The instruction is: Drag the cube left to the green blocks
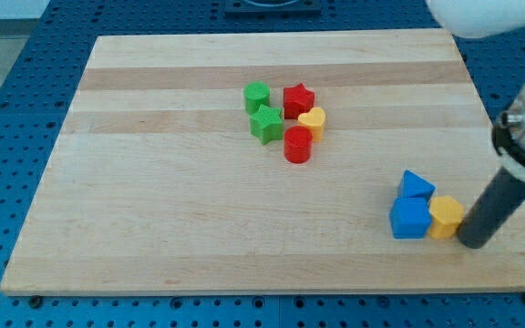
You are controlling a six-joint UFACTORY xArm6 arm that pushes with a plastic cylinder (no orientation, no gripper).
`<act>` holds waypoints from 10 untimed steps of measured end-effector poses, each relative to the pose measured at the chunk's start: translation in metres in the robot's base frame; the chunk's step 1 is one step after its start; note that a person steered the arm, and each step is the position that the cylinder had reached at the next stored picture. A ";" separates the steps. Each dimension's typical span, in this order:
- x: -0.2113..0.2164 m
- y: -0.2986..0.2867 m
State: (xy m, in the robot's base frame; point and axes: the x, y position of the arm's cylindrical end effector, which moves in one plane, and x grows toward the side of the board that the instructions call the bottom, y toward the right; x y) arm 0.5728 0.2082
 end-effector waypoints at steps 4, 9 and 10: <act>-0.015 -0.066; -0.037 -0.146; -0.037 -0.131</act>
State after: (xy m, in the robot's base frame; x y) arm 0.5358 0.0775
